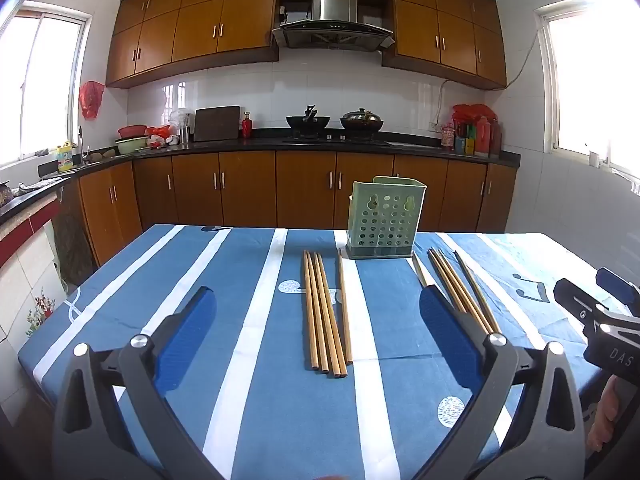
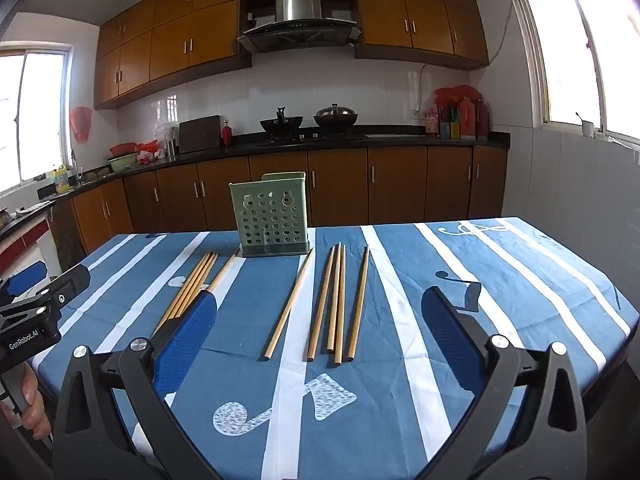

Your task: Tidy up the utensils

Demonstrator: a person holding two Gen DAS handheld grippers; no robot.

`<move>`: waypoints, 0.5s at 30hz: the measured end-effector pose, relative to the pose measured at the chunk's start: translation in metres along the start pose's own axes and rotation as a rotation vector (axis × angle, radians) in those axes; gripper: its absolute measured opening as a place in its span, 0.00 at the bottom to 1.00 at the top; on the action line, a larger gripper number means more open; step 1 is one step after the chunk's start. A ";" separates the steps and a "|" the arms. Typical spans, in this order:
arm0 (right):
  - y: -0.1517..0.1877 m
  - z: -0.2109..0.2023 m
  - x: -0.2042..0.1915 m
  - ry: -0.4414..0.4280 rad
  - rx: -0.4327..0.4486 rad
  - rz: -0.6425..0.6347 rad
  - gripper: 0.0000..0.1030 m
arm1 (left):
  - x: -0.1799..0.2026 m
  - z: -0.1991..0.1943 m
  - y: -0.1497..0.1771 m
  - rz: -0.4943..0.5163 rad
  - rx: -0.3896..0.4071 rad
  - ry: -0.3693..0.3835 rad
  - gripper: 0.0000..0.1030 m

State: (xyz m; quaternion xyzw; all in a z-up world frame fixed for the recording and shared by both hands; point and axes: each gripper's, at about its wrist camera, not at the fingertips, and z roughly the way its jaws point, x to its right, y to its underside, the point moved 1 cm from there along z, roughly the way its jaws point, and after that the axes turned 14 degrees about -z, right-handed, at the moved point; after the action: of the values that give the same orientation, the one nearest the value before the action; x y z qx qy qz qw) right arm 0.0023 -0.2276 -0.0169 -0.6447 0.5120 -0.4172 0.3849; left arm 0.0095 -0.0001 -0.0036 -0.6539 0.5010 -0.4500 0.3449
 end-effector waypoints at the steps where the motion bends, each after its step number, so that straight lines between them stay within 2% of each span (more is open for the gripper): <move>1: 0.000 0.000 0.000 0.000 0.000 0.001 0.98 | 0.000 0.000 0.000 0.000 0.003 -0.001 0.96; 15: 0.000 0.000 0.000 -0.002 -0.001 0.003 0.98 | 0.000 -0.001 0.000 0.001 0.002 -0.001 0.96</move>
State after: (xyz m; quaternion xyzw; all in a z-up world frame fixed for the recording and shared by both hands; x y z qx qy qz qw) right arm 0.0024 -0.2280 -0.0173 -0.6443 0.5128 -0.4160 0.3858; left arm 0.0089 -0.0001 -0.0035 -0.6535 0.5005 -0.4502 0.3461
